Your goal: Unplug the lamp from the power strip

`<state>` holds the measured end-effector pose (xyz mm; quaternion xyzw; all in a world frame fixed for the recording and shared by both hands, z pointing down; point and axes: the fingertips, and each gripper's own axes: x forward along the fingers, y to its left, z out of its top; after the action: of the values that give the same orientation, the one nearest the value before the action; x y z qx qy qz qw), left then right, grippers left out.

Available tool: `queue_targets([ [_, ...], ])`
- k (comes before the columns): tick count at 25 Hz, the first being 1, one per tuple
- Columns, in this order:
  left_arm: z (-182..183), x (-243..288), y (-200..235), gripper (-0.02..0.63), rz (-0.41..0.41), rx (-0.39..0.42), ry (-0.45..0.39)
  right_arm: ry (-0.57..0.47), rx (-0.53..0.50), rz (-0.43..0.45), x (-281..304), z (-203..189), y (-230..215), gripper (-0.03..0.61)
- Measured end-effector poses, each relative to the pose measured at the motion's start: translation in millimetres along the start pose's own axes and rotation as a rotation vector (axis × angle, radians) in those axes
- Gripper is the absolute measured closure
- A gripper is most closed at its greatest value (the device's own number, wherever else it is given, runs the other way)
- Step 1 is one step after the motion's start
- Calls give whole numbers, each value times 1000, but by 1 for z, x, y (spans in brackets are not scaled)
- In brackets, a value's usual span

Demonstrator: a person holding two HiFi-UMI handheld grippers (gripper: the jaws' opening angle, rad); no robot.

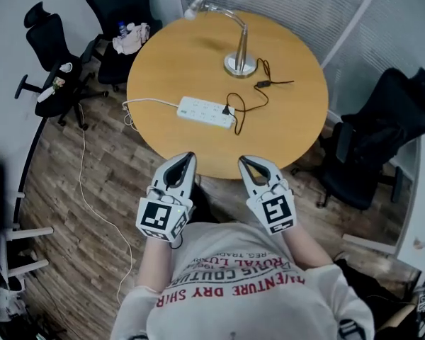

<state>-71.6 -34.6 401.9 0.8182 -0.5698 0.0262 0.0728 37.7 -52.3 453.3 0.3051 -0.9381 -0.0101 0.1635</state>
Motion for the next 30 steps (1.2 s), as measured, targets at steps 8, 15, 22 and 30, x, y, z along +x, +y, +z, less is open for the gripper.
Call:
queue_targets([
  [8,23,77,77,586,-191,25,29,37,113,-177,77,22,-42,549],
  [15,15,146,128,586,-364,28,108,141,213,-317,132,15,-80,549],
  [22,-11,174,150,586,-500,0,212,233,314,-406,161,-7,-94,548],
  [30,-91,201,147,586,-546,80,374,401,358,-325,185,-54,-98,543],
])
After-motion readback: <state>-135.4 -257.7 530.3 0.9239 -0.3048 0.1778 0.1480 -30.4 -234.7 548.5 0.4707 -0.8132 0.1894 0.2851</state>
